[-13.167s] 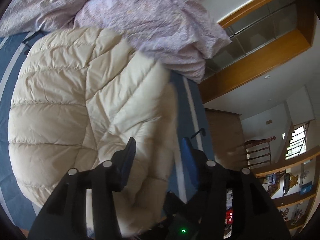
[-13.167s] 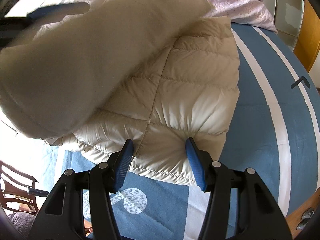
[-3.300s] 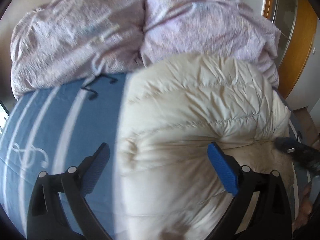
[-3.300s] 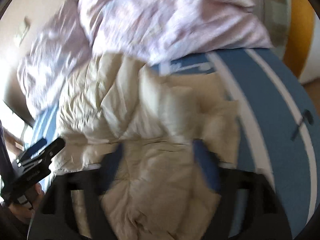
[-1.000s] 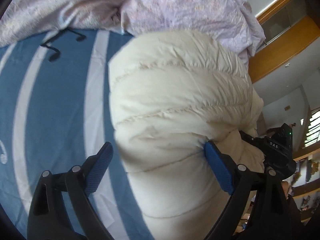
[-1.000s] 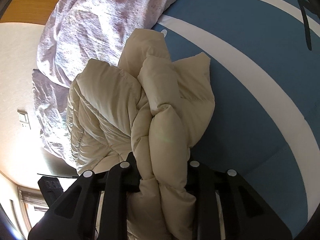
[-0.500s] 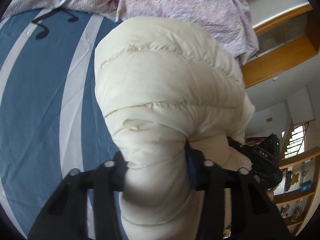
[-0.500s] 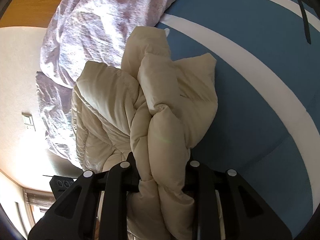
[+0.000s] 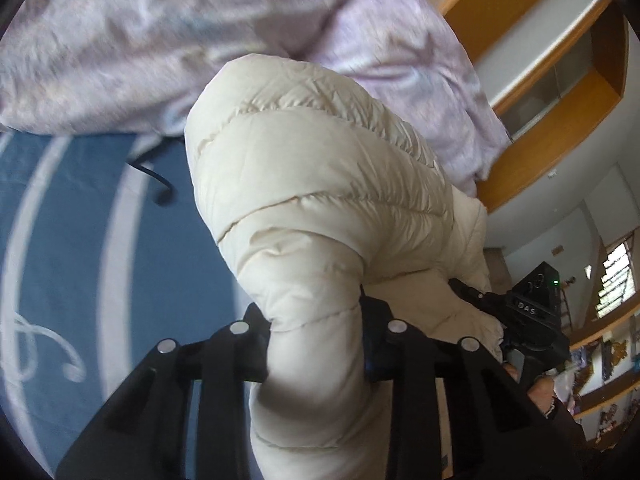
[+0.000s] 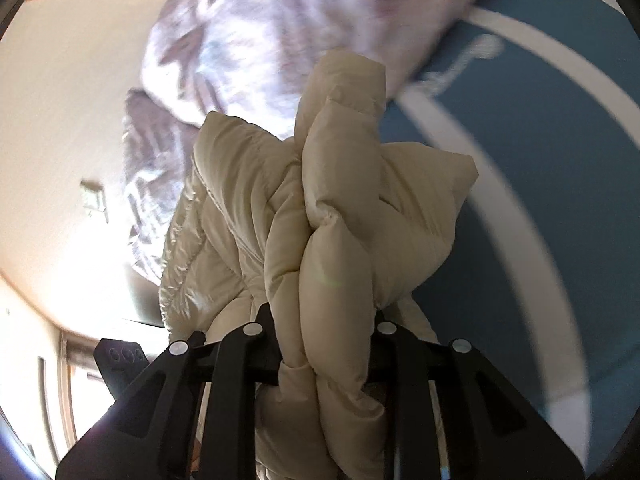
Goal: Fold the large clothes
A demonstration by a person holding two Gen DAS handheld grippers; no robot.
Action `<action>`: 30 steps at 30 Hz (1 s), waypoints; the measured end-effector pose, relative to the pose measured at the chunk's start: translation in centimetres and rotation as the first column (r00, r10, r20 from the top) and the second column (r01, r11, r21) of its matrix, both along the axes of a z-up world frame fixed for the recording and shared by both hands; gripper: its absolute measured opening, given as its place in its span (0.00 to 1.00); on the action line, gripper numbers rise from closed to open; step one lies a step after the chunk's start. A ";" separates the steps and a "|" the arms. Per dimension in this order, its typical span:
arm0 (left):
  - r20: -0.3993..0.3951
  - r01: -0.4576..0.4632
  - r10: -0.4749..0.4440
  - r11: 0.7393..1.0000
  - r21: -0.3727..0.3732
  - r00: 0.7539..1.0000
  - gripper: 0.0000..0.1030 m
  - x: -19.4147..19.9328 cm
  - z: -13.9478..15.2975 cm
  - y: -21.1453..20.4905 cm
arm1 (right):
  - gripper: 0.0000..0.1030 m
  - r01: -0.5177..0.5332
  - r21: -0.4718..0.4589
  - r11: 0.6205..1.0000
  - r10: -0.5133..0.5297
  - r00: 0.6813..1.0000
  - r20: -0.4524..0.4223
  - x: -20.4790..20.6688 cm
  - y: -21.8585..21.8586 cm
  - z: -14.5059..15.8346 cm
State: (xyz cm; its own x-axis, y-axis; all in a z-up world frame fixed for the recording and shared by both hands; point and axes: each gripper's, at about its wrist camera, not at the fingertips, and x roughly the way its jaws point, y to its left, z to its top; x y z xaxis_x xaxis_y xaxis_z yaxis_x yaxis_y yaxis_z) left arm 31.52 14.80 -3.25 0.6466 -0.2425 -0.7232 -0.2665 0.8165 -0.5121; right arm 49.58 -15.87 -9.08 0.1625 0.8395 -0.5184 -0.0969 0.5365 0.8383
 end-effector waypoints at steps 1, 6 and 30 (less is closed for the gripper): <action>-0.001 -0.014 0.014 1.000 0.010 1.000 0.29 -0.3 0.1 0.9 | 0.21 -0.012 0.002 1.000 0.012 1.000 0.008 0.1 0.8 0.2; -0.010 -0.055 0.056 0.997 0.046 0.998 0.29 -1.0 -0.2 3.4 | 0.21 -0.059 -0.016 0.998 0.060 0.998 0.023 0.6 5.0 0.3; -0.073 -0.167 0.181 0.972 0.168 0.981 0.34 -0.6 -4.7 8.4 | 0.22 -0.183 -0.189 0.965 0.208 0.971 0.121 2.2 16.3 -1.8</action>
